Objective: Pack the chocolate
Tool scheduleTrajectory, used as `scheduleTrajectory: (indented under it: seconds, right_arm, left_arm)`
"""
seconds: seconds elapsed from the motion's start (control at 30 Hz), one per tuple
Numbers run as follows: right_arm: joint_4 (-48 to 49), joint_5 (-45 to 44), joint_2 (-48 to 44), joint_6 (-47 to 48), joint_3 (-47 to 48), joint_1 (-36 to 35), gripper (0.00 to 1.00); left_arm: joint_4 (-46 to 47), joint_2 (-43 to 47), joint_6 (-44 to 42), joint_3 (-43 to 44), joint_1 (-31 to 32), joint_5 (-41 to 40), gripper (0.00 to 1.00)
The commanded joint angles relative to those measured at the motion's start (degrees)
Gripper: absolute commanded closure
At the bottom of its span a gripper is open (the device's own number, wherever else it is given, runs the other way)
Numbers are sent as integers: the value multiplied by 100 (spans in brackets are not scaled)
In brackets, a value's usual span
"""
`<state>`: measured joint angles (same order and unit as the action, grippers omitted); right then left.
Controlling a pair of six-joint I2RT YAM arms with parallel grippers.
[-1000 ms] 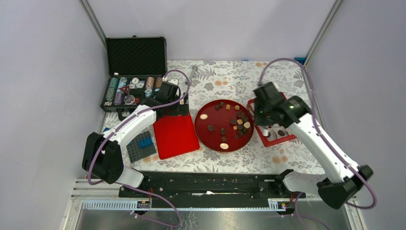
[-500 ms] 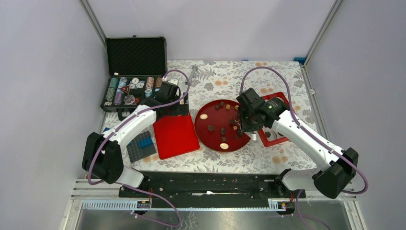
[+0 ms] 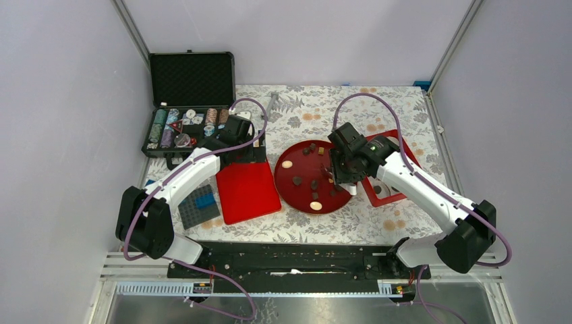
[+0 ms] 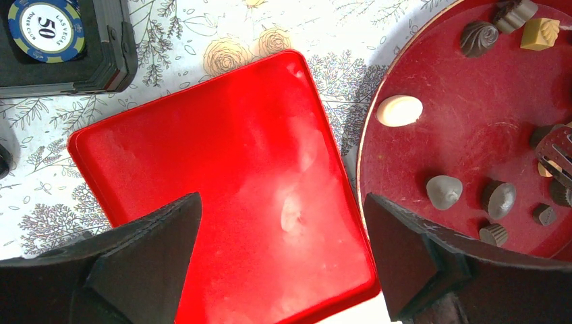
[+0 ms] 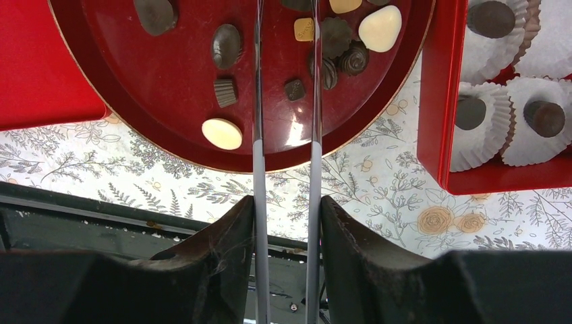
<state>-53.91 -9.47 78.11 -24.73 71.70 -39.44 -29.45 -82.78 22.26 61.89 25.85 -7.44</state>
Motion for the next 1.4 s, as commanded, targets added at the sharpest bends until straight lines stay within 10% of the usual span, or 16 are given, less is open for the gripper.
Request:
scheduleTrajectory:
  seconds: [0.0, 1.37]
  right_arm:
    - [133, -115, -50, 86, 84, -48, 55]
    - [462, 183, 19, 153, -37, -138, 56]
  left_arm:
    - [177, 61, -75, 94, -28, -170, 1]
    - [150, -40, -73, 158, -27, -131, 1]
